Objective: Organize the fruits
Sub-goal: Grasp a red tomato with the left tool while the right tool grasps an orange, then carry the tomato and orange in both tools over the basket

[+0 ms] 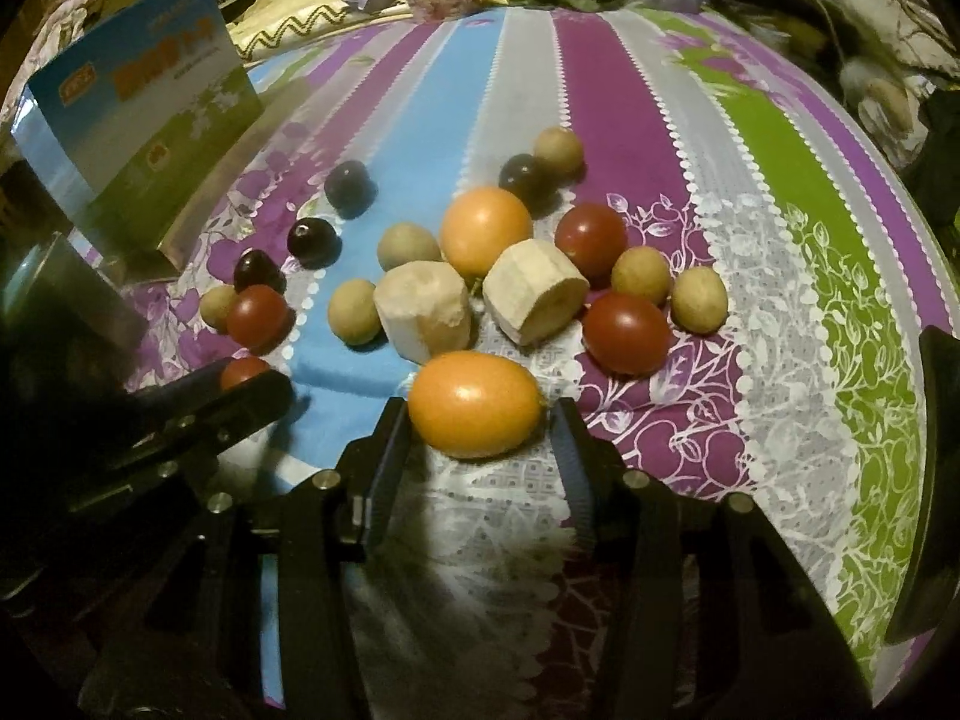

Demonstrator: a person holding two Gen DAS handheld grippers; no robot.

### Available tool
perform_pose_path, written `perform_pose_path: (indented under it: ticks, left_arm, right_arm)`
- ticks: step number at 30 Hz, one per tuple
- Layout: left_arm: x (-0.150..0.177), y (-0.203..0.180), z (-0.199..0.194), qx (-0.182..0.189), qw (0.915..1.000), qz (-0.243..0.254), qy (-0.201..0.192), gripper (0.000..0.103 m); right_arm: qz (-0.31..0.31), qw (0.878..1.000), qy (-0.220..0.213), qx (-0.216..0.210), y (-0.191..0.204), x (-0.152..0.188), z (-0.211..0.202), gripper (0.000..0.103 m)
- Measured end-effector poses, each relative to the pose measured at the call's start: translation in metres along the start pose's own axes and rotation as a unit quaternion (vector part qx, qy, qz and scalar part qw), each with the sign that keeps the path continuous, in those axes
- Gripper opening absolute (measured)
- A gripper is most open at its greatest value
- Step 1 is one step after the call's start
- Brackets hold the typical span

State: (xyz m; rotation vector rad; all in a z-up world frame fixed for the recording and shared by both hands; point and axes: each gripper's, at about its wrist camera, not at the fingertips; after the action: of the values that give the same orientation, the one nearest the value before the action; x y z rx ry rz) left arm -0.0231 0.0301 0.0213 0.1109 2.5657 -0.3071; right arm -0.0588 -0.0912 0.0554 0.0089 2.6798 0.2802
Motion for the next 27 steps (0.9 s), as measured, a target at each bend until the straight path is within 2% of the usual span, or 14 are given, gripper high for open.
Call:
perform_pose_path:
  ticks: [4,8,11,18,27]
  left_arm:
    - [-0.001,-0.001,0.0,0.001,1.0,0.003,0.004,0.033]
    - [-0.003,-0.002,-0.005,0.0,1.0,0.002,0.006,0.033]
    - [-0.005,-0.003,-0.018,-0.003,1.0,-0.006,0.005,0.033]
    - [-0.016,-0.016,-0.073,-0.009,0.9988,0.01,-0.046,0.033]
    - [-0.034,-0.022,-0.131,-0.021,0.9952,0.02,-0.094,0.033]
  right_arm:
    - [0.004,1.0,0.0,0.003,-0.002,-0.002,-0.001,0.042]
    - [0.005,1.0,-0.003,0.004,-0.006,-0.002,-0.012,0.042]
    - [-0.001,1.0,-0.021,0.017,-0.009,-0.001,-0.032,0.042]
    - [-0.008,0.994,-0.1,0.05,-0.01,-0.003,-0.094,0.042]
    - [-0.014,0.99,-0.13,0.042,0.007,-0.012,-0.129,0.042]
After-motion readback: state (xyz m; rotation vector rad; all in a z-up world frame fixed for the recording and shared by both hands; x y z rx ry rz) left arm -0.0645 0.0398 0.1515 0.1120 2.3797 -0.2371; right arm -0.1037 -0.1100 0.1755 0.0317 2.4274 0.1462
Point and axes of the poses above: each gripper's, at about its wrist camera, not at the fingertips, and z roughly the way its jaws point, y to its left, x to its underside, and after that the axes turned 7 degrees about z, right-handed
